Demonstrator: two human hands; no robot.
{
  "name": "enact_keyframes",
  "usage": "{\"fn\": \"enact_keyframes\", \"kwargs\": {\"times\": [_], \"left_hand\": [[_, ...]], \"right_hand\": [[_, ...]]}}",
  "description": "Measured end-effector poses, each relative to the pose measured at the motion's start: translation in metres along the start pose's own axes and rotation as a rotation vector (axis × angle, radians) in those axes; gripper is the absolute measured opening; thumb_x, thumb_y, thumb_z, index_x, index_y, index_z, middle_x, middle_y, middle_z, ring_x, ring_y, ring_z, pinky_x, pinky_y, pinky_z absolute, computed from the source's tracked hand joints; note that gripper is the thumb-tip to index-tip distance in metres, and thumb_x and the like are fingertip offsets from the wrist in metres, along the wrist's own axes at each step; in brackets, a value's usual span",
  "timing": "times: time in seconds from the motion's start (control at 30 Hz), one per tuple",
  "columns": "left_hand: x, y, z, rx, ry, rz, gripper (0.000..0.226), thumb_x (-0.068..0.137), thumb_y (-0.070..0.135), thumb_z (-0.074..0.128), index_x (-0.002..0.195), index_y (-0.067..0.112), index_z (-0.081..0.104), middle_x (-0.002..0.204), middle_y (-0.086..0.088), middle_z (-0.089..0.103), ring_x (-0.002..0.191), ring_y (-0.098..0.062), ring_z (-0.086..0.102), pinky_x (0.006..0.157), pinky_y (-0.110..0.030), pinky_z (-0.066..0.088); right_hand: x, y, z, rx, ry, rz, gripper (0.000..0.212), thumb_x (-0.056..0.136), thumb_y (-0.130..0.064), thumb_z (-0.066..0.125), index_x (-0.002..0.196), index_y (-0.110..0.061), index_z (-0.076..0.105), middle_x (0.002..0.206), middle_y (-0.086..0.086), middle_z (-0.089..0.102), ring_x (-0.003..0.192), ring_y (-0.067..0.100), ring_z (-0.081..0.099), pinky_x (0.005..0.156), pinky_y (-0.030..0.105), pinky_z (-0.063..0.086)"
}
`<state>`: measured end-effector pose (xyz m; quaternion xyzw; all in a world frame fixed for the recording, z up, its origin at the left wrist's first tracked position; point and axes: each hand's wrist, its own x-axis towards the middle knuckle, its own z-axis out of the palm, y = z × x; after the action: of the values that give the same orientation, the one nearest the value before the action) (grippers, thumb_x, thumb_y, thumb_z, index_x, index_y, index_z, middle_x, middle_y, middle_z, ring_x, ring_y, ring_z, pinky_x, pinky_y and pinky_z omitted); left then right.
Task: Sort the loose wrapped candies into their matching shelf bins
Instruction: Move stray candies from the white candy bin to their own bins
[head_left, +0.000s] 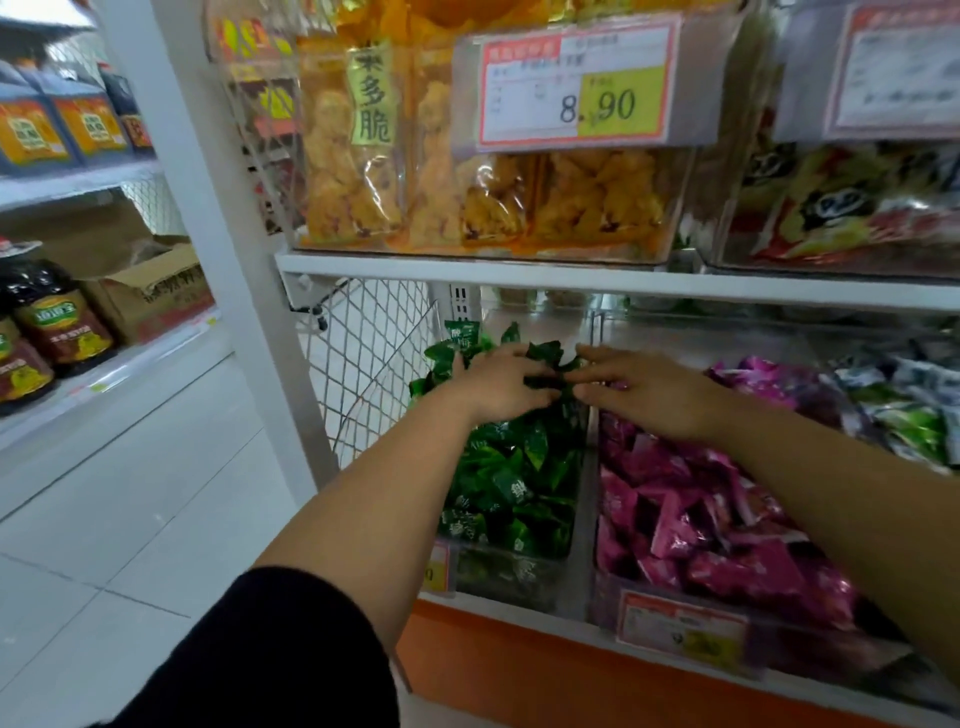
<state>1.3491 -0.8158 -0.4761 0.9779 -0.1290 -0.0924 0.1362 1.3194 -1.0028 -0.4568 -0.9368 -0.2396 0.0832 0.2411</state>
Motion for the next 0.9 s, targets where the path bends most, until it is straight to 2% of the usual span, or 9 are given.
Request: {"fn": "enact_keyframes", "kwargs": {"times": [0.03, 0.1, 0.17, 0.27, 0.43, 0.73, 0.77, 0.83, 0.9], "left_hand": [[0.001, -0.002, 0.002, 0.088, -0.054, -0.031, 0.047, 0.093, 0.056, 0.042, 0.137, 0.04, 0.044, 0.156, 0.008, 0.017, 0.142, -0.028, 0.015, 0.113, -0.055, -0.006], [-0.007, -0.009, 0.002, 0.106, -0.109, -0.029, 0.041, 0.095, 0.052, 0.041, 0.134, 0.04, 0.047, 0.156, 0.008, 0.017, 0.143, -0.024, 0.016, 0.111, -0.055, -0.012], [-0.02, -0.017, 0.003, 0.017, -0.135, 0.016, 0.035, 0.095, 0.047, 0.045, 0.128, 0.039, 0.051, 0.154, 0.009, 0.022, 0.142, -0.019, 0.02, 0.113, -0.055, -0.011], [-0.042, -0.026, 0.005, -0.07, -0.188, 0.082, 0.021, 0.093, 0.048, 0.05, 0.113, 0.047, 0.054, 0.149, 0.015, 0.028, 0.141, -0.017, 0.021, 0.115, -0.056, -0.002], [-0.071, -0.032, 0.013, 0.001, -0.207, 0.138, 0.044, 0.094, 0.048, 0.047, 0.136, 0.035, 0.047, 0.15, 0.013, 0.028, 0.142, -0.014, 0.012, 0.116, -0.052, 0.007], [-0.102, -0.031, 0.011, -0.053, -0.277, 0.156, 0.044, 0.092, 0.052, 0.047, 0.136, 0.05, 0.039, 0.156, 0.014, 0.016, 0.144, -0.007, -0.008, 0.118, -0.047, -0.001], [-0.105, -0.03, 0.005, -0.107, -0.302, 0.153, 0.042, 0.092, 0.052, 0.048, 0.134, 0.049, 0.041, 0.156, 0.014, 0.017, 0.144, -0.006, -0.005, 0.119, -0.044, -0.001], [-0.105, -0.029, -0.011, -0.262, -0.294, 0.159, 0.033, 0.094, 0.044, 0.049, 0.126, 0.05, 0.049, 0.151, 0.016, 0.03, 0.141, -0.004, 0.018, 0.118, -0.036, 0.012], [-0.096, -0.028, -0.028, -0.378, -0.136, 0.156, 0.026, 0.096, 0.032, 0.05, 0.116, 0.048, 0.054, 0.139, 0.016, 0.047, 0.126, -0.001, 0.042, 0.108, -0.03, 0.031]], "right_hand": [[0.0, 0.0, 0.0, -0.001, 0.004, -0.001, 0.041, 0.097, -0.039, 0.043, 0.137, -0.028, 0.048, 0.157, -0.005, 0.018, 0.144, 0.01, 0.015, 0.109, 0.021, 0.014], [-0.001, 0.001, 0.0, 0.0, 0.005, 0.001, 0.041, 0.097, -0.039, 0.043, 0.137, -0.028, 0.047, 0.157, -0.006, 0.017, 0.144, 0.01, 0.013, 0.11, 0.022, 0.012], [-0.001, 0.001, -0.001, 0.003, 0.003, -0.003, 0.041, 0.097, -0.039, 0.043, 0.137, -0.028, 0.047, 0.157, -0.007, 0.017, 0.145, 0.01, 0.012, 0.111, 0.022, 0.012], [-0.002, 0.0, -0.001, -0.012, -0.001, -0.007, 0.041, 0.097, -0.039, 0.043, 0.137, -0.029, 0.047, 0.158, -0.007, 0.016, 0.144, 0.01, 0.014, 0.11, 0.022, 0.014], [-0.006, -0.003, -0.002, -0.006, 0.002, -0.008, 0.041, 0.098, -0.037, 0.042, 0.138, -0.027, 0.046, 0.158, -0.007, 0.016, 0.145, 0.009, 0.011, 0.112, 0.023, 0.01], [-0.007, -0.004, -0.001, -0.014, -0.003, -0.007, 0.041, 0.098, -0.037, 0.042, 0.137, -0.027, 0.047, 0.157, -0.008, 0.016, 0.145, 0.01, 0.011, 0.113, 0.026, 0.011], [-0.007, -0.004, -0.001, -0.013, -0.001, -0.009, 0.04, 0.098, -0.037, 0.042, 0.137, -0.027, 0.047, 0.157, -0.008, 0.016, 0.145, 0.01, 0.012, 0.112, 0.026, 0.012], [-0.006, -0.004, -0.001, -0.015, 0.0, -0.015, 0.041, 0.098, -0.037, 0.042, 0.137, -0.026, 0.047, 0.157, -0.008, 0.016, 0.144, 0.01, 0.013, 0.111, 0.025, 0.014], [-0.004, -0.002, 0.001, -0.016, 0.003, -0.021, 0.041, 0.098, -0.037, 0.042, 0.137, -0.027, 0.047, 0.158, -0.008, 0.016, 0.144, 0.009, 0.014, 0.11, 0.024, 0.015]]}}
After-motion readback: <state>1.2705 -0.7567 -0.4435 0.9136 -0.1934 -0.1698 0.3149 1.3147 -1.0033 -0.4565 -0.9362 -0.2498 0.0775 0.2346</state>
